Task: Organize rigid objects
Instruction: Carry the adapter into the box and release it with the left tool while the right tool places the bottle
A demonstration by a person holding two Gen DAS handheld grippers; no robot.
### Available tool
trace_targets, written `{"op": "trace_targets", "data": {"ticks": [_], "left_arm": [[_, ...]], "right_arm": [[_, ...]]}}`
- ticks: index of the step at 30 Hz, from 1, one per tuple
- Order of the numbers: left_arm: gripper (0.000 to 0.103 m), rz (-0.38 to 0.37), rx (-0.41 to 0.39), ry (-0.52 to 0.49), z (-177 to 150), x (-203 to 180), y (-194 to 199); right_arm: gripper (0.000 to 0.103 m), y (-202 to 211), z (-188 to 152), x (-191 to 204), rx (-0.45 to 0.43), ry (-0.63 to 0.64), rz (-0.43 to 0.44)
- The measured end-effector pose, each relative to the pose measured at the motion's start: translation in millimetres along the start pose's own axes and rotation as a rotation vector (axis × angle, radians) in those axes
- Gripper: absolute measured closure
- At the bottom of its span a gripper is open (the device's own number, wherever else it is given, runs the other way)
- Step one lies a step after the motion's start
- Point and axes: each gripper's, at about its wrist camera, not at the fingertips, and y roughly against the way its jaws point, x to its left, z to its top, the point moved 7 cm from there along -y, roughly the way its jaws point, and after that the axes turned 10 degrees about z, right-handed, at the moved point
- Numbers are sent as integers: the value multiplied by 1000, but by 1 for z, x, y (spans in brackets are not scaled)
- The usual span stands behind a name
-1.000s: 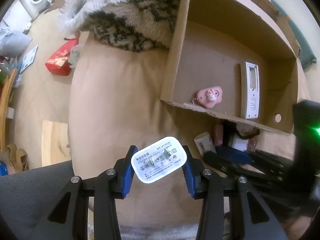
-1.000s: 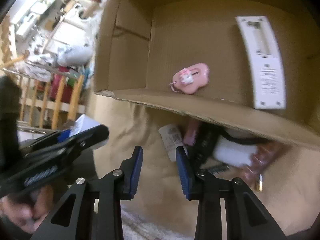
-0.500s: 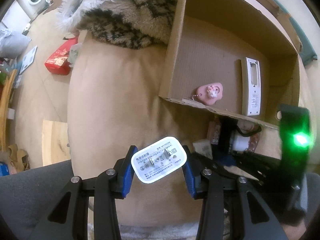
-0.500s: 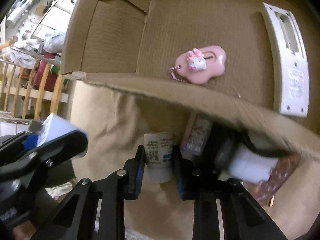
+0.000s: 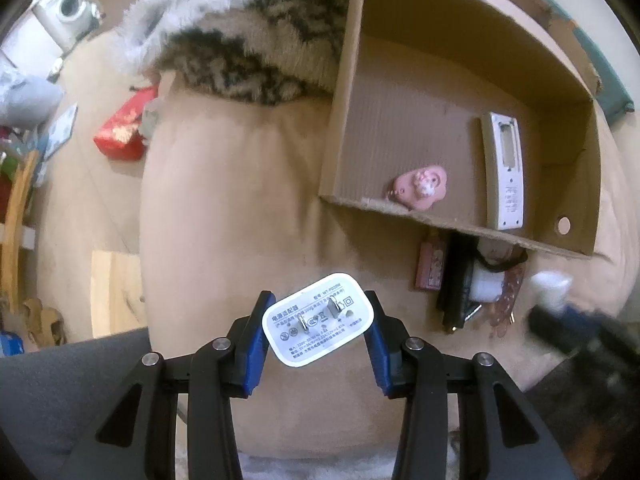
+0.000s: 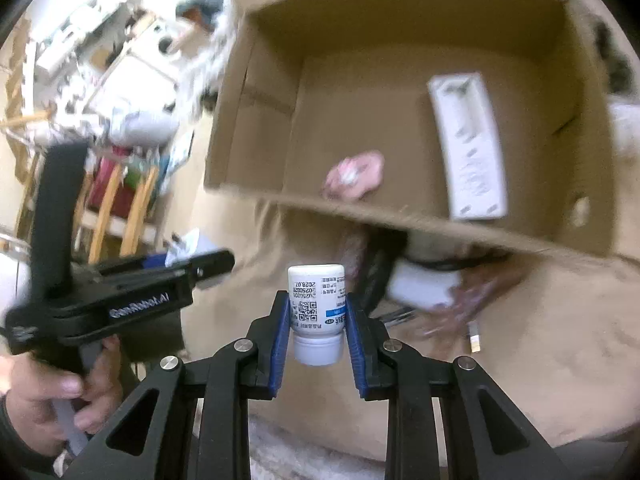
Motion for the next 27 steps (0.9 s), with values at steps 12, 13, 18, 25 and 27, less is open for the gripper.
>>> {"op": "trace_targets", "data": {"ticks": [12, 13, 18, 25, 27], "left_arm": [[63, 5, -96, 51, 22, 12, 38], [63, 3, -103, 54, 25, 11, 42], [63, -14, -153, 40, 47, 3, 62], [63, -42, -239, 17, 86, -22, 78], [63, -46, -247, 22, 94, -26, 76]], "right_arm": [[74, 74, 44, -24, -223, -2, -26], [74, 79, 48, -27, -234, 0, -29], [74, 94, 71, -28, -278, 15, -47], [74, 98, 107, -32, -313, 17, -52], [74, 95, 116, -35, -316, 16, -55]]}}
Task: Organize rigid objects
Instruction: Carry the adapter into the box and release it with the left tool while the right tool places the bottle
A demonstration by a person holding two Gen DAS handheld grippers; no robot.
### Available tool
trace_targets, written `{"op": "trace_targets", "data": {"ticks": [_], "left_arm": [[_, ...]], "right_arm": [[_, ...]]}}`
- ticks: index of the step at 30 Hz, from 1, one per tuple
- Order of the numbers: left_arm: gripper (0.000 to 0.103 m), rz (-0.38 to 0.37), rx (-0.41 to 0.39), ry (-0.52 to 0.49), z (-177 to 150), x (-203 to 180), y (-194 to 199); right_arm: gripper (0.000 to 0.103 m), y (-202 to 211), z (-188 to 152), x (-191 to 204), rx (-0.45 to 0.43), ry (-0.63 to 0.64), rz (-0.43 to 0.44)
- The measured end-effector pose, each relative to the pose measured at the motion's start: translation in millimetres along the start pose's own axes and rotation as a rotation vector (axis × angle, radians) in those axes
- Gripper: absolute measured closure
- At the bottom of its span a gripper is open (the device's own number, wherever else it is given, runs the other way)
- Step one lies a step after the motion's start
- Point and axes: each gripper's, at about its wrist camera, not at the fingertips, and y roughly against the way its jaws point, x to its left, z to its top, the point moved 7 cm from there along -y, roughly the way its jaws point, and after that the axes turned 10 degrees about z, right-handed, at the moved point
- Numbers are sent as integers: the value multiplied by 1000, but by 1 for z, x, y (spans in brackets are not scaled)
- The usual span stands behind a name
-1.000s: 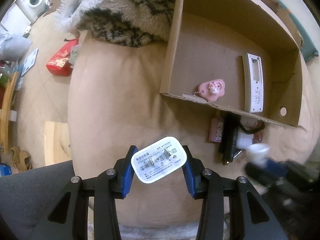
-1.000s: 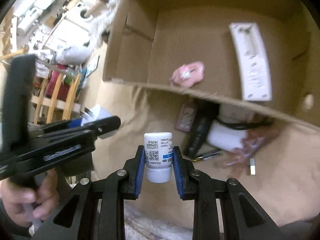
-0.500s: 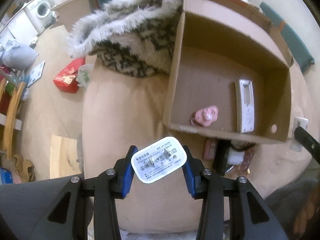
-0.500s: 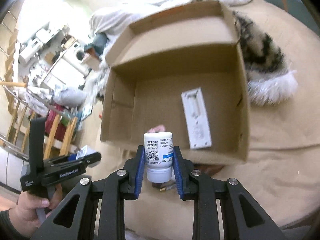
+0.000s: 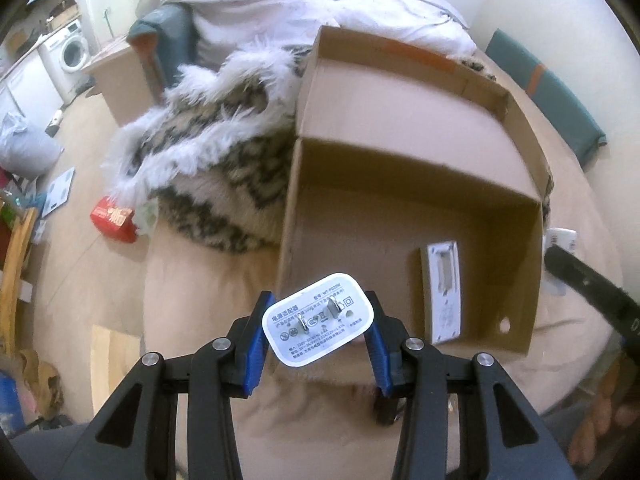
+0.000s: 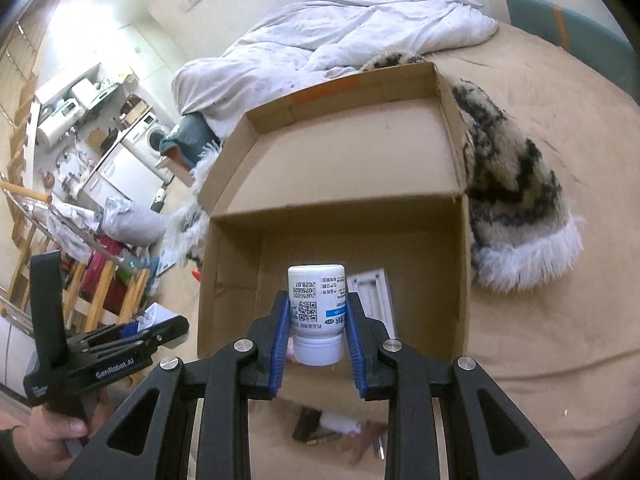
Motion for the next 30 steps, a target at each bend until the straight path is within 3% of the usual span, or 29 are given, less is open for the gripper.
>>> {"op": "trace_targets", "data": {"ticks": [5, 14, 30], "left_arm": [[63, 0, 21, -17, 6, -17, -27], [63, 11, 25, -96, -5, -37, -62], [63, 23, 85, -117, -20, -43, -88]], "right_arm": [[74, -22, 8, -10, 9, -11, -19], [74, -61, -14, -34, 108, -53, -55], [74, -102, -35, -35, 239, -39, -101]]}}
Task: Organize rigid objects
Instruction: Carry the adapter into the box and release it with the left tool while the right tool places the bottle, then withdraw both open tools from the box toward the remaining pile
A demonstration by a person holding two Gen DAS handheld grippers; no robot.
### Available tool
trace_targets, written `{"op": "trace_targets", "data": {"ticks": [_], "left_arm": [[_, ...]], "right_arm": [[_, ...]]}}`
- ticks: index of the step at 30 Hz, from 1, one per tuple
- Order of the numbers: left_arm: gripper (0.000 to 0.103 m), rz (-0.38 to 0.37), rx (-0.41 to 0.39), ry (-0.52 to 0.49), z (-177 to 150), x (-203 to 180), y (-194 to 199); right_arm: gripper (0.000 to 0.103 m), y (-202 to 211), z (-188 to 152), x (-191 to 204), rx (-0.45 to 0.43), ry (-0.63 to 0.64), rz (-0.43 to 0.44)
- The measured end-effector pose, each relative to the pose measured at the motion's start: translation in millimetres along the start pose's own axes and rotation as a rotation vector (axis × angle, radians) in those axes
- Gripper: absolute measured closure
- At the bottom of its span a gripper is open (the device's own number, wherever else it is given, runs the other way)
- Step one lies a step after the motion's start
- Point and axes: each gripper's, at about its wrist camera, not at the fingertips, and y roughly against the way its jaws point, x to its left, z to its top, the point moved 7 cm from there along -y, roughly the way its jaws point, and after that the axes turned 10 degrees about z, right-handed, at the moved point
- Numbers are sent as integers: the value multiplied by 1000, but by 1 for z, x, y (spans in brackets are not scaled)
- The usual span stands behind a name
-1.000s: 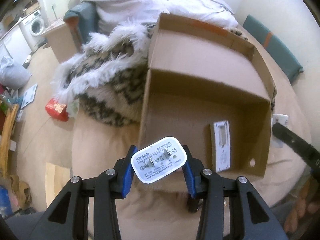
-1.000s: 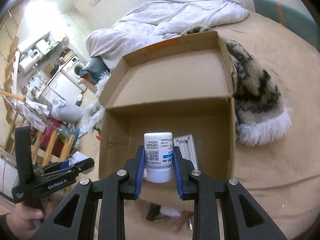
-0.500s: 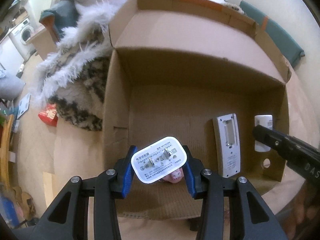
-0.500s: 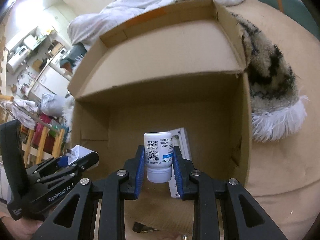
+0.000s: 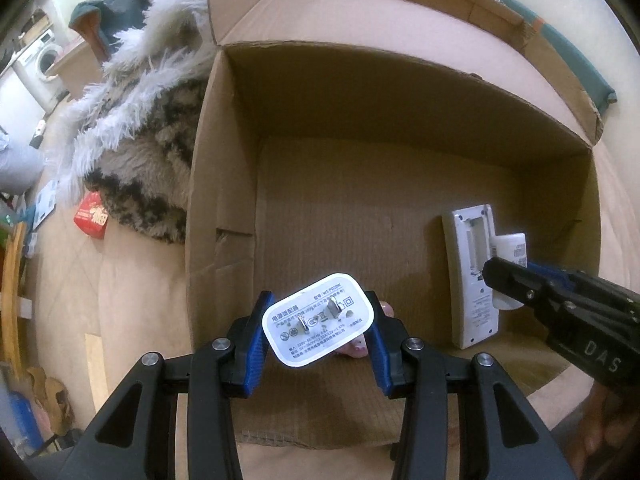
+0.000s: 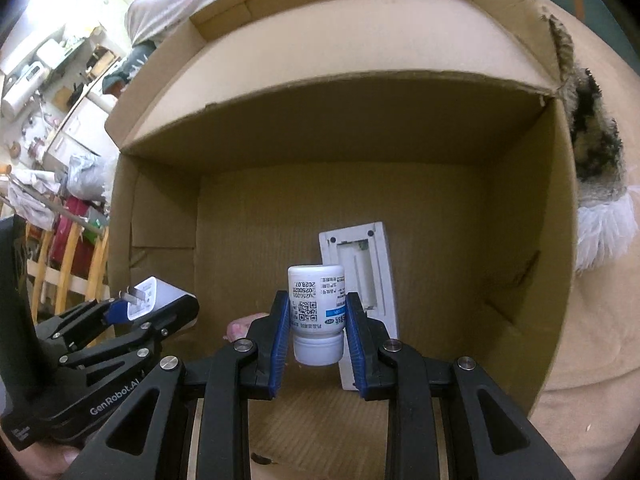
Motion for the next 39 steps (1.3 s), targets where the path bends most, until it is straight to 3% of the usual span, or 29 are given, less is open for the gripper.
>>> {"op": "trace_targets", "data": {"ticks": [10, 15, 16, 17, 18, 19, 20, 26, 39], "left_arm": [[62, 34, 3, -36, -5, -10, -1], [35, 8, -22, -27, -4, -13, 5], [35, 4, -26, -26, -4, -13, 7], [35, 1, -27, -26, -4, -14, 8], [35, -1, -26, -27, -4, -14, 8], [35, -1, -25, -26, -3, -12, 8], [35, -1, -25, -25, -4, -12, 8], [35, 6, -37, -19, 1, -1, 9], [35, 1, -79, -8, 6, 6, 27]], "right_arm": [[74, 0, 8, 2, -26, -13, 25], [74, 6, 10, 4, -53, -4, 38], [71, 7, 11, 5, -59, -5, 47], [62, 9, 13, 7, -68, -7, 59], [51, 11, 14, 8, -81, -10, 67], [30, 14, 16, 10, -98, -13, 73], [26, 18, 18, 10, -115, -16, 80], [21, 19, 21, 10, -123, -42, 111], [21, 24, 21, 11, -128, -25, 116]]}}
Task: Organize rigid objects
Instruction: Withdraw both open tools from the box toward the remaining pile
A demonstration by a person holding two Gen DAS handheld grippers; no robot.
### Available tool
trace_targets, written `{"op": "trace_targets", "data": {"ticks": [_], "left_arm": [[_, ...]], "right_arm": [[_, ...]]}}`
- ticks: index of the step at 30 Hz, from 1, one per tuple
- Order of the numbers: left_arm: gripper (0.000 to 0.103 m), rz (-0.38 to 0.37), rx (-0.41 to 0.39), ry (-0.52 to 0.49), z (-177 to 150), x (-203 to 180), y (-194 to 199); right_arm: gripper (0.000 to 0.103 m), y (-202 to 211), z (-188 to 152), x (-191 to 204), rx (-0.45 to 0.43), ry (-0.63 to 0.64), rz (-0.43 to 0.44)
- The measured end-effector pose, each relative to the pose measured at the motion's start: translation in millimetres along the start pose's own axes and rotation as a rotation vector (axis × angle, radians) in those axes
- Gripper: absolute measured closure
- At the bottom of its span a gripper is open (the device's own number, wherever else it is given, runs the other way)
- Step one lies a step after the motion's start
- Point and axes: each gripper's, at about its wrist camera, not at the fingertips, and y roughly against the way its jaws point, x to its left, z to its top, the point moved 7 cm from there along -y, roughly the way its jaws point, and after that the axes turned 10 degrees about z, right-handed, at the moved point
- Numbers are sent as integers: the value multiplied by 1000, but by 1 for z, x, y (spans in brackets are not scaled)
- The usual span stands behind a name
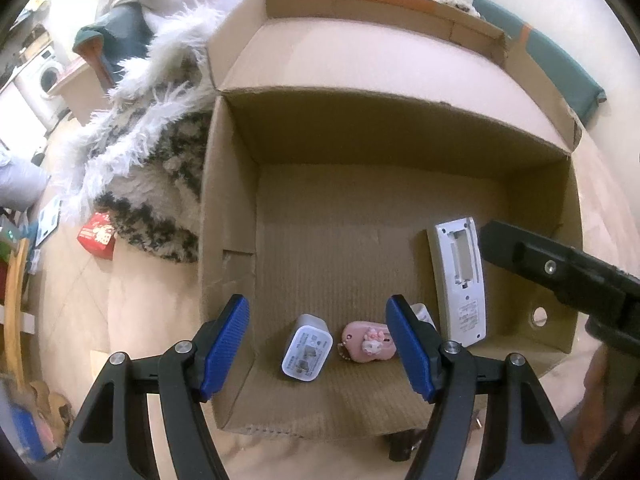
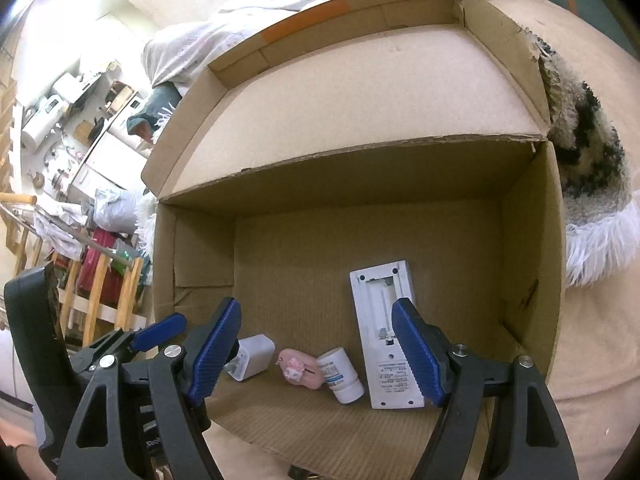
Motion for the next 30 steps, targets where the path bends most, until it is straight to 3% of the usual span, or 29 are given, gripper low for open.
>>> {"op": "trace_targets", "data": {"ticks": [7, 18, 30], "left_arm": [[35, -14, -37, -4, -2, 2, 20], [35, -4, -26, 52, -7, 16, 42], [35, -6, -41, 183, -45, 52, 54]], "right_arm": [[21, 17, -3, 11, -38, 25, 3], [21, 55, -17, 27, -79, 74, 6], [21, 81, -52, 22, -87, 59, -2]]}}
